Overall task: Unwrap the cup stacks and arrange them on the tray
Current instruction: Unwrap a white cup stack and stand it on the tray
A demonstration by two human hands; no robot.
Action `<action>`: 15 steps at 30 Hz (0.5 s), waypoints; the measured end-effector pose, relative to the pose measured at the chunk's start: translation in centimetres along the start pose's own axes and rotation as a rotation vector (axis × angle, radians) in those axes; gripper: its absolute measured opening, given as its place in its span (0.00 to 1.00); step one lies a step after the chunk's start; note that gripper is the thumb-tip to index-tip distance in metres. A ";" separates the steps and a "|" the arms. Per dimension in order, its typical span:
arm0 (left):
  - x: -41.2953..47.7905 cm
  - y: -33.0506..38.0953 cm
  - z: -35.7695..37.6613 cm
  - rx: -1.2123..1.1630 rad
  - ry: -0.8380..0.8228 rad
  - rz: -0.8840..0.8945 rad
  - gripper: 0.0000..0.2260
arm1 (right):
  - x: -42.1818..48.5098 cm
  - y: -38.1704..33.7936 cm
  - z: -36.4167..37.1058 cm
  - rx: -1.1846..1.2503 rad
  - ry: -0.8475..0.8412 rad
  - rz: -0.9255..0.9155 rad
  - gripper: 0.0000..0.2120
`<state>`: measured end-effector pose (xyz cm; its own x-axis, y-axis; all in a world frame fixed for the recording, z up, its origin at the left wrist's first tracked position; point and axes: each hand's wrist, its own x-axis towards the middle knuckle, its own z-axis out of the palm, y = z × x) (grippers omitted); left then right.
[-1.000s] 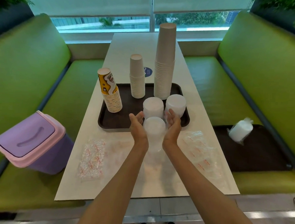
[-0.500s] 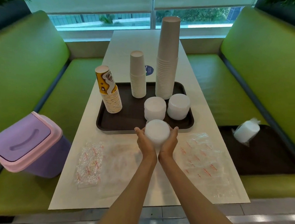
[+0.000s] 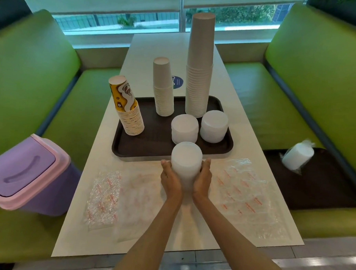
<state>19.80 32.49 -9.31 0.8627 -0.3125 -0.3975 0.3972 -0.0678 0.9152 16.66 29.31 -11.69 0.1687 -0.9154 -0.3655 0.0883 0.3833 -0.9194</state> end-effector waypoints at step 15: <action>1.2 7.1 -2.6 0.345 -0.200 0.060 0.20 | -1.2 -5.3 -2.7 -0.645 -0.467 -0.472 0.53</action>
<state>24.50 34.12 -3.45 0.7898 -0.5013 -0.3534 0.1903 -0.3474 0.9182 13.36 28.10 -6.79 0.6452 -0.7633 0.0345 -0.2914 -0.2875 -0.9124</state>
